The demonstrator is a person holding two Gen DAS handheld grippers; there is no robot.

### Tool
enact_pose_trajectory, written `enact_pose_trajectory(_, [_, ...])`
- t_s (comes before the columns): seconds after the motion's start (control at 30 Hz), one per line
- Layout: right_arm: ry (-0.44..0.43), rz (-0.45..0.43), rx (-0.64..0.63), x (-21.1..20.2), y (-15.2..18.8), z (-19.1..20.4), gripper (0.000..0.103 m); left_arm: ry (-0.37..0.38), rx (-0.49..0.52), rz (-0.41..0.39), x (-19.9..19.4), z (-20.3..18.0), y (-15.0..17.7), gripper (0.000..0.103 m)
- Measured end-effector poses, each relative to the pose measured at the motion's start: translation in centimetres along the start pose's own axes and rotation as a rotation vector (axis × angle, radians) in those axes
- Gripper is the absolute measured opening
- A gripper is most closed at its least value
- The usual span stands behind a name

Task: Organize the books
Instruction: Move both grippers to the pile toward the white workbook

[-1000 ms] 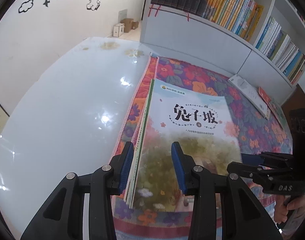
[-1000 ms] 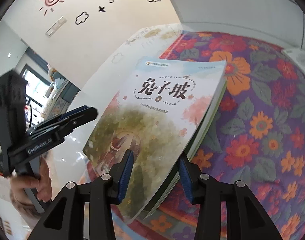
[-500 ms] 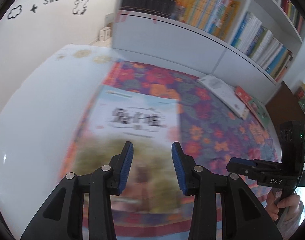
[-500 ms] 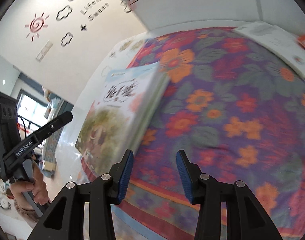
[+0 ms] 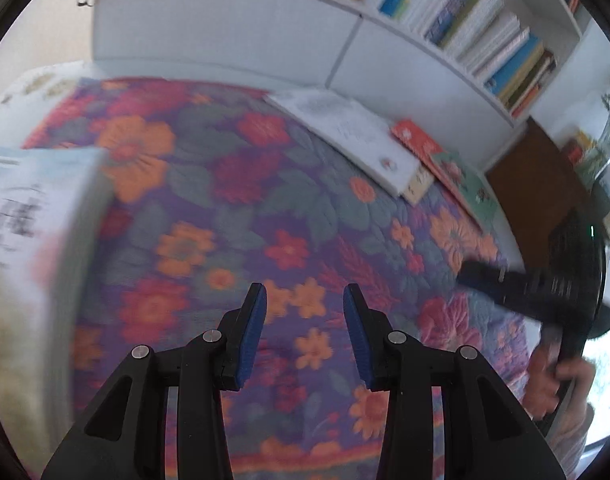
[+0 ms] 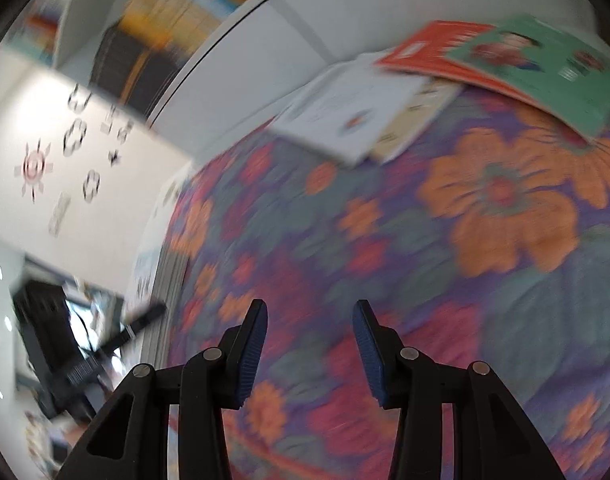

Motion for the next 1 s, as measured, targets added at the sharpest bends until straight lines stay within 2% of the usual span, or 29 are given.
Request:
enact_pose_trajectory(0.1, [-0.028,-0.012,0.083,0.6,-3.0,-2.7,0.043,0.005,0.005,0.014,2.0,-0.5,0.5,0.037])
enact_pose_trajectory(0.23, [-0.027,0.001,0.094,3.2,-5.8,-3.1,0.043,0.037,0.015,0.021,3.7,-0.2,1.2,0.037])
enact_pose_trajectory(0.33, [-0.064,-0.036,0.139,4.3,-7.9,-3.0,0.043,0.100,0.002,-0.013,3.3,0.3,1.4,0.038])
enact_pose_trajectory(0.43, [-0.113,-0.057,0.206,4.9,-9.2,-3.3,0.043,0.190,-0.070,-0.018,3.0,1.2,1.4,0.037])
enact_pose_trajectory(0.5, [-0.138,-0.068,0.251,5.1,-10.0,-3.6,0.042,0.213,-0.079,-0.016,3.0,1.2,1.4,0.037])
enact_pose_trajectory(0.77, [-0.079,-0.162,0.233,5.7,-11.7,-3.4,0.041,0.219,-0.072,-0.026,3.4,0.9,1.5,0.038])
enact_pose_trajectory(0.8, [-0.073,-0.179,0.213,5.9,-12.1,-3.2,0.039,0.221,-0.075,-0.026,3.4,1.0,1.4,0.038])
enact_pose_trajectory(0.83, [-0.060,-0.197,0.187,6.0,-12.4,-3.3,0.031,0.224,-0.079,-0.026,3.4,1.0,1.4,0.038])
enact_pose_trajectory(0.87, [-0.049,-0.221,0.168,6.0,-12.5,-3.5,0.028,0.223,-0.078,-0.026,3.4,1.1,1.5,0.038])
enact_pose_trajectory(1.0, [-0.050,-0.252,0.155,5.8,-12.1,-3.1,0.025,0.207,-0.067,-0.020,3.3,1.0,1.6,0.038])
Point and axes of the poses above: each gripper's, at about its wrist camera, not at the fingertips, and x roughly the way its jaws point, z to its left, y to its underside, the point moved 9 cm from there along x, roughly the way its jaws point, and after that the axes turned 5 degrees about x, right-handed, at the moved point
